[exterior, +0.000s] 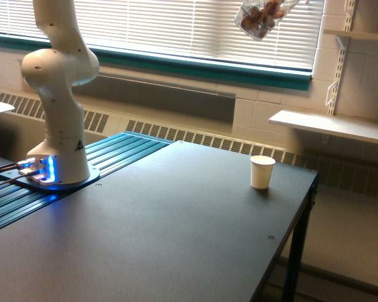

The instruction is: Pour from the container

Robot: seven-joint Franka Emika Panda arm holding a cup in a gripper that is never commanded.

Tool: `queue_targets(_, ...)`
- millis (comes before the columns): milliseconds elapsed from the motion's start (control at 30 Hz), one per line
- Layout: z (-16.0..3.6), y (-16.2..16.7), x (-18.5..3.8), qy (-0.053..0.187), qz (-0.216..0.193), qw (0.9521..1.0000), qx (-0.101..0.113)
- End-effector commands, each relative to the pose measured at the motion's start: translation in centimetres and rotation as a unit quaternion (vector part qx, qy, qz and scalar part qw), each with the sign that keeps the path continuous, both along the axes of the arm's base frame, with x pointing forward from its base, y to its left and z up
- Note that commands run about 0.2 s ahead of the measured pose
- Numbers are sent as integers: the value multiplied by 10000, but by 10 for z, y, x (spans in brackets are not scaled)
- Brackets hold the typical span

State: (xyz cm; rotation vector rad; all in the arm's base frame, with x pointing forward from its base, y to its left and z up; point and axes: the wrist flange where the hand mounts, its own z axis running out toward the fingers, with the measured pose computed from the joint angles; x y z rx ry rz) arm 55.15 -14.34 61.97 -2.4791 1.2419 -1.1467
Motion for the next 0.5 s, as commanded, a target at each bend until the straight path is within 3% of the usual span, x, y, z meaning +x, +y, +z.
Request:
queue_targets(33, 19, -3, -6, -264, -20, 9994, 243)
queue_targets(167, 14, -19, -12, -389, -199, 9970, 636)
queue_targets(367, -16, 28, -11, -298, 32, 9908, 1318)
queue_targets(500, -38, 60, -12, -175, 264, 9868, 1586)
